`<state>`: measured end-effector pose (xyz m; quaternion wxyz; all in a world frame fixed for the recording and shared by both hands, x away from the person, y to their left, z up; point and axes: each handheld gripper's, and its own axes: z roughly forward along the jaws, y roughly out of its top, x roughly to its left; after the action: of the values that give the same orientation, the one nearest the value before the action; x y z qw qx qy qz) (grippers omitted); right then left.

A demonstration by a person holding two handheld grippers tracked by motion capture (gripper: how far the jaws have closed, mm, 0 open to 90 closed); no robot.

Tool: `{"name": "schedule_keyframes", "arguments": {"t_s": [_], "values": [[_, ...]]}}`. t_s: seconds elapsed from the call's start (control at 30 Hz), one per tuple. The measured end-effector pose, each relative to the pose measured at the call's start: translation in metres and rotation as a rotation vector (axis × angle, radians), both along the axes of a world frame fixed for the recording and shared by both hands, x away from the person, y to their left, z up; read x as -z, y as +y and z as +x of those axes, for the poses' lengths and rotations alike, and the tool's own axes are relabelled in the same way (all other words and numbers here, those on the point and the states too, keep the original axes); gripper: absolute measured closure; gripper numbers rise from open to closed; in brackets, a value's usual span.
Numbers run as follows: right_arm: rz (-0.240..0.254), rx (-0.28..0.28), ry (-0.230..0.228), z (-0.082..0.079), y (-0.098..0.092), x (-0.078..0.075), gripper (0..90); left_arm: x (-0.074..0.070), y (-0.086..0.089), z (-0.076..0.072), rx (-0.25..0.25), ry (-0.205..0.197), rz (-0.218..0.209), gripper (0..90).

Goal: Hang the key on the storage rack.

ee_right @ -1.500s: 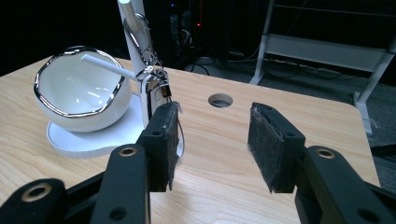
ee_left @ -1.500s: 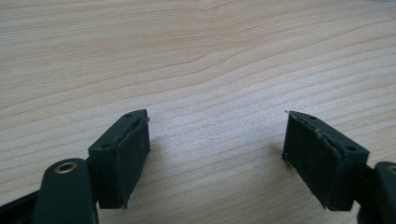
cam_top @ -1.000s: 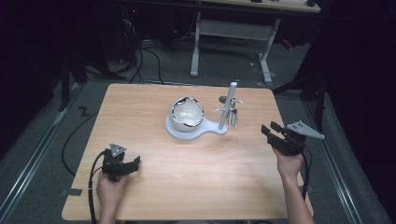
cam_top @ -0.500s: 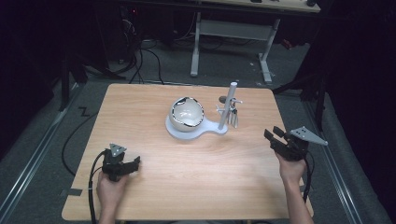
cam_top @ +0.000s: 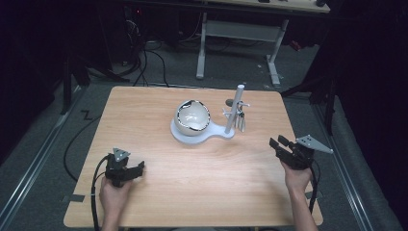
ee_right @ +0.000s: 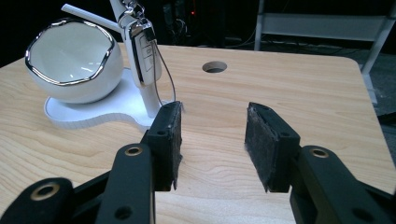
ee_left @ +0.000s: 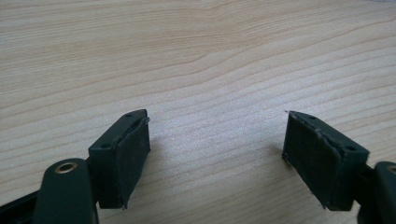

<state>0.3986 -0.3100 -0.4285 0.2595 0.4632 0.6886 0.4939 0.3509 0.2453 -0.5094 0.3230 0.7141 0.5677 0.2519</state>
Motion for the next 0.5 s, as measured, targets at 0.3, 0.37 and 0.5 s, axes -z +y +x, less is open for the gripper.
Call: {"name": "schedule_keyframes", "arguments": {"t_s": [0.3,0.37,0.5], "values": [[-0.001,-0.001,0.019,0.0,0.002,0.009,56.3,0.0,0.0,0.0,0.0,0.0,0.0,23.2],[-0.001,-0.002,0.025,0.0,0.003,0.011,56.4,0.0,0.0,0.0,0.0,0.0,0.0,23.2],[-0.026,-0.009,0.034,0.0,0.007,0.014,56.5,0.0,0.0,0.0,0.0,0.0,0.0,23.2]]}}
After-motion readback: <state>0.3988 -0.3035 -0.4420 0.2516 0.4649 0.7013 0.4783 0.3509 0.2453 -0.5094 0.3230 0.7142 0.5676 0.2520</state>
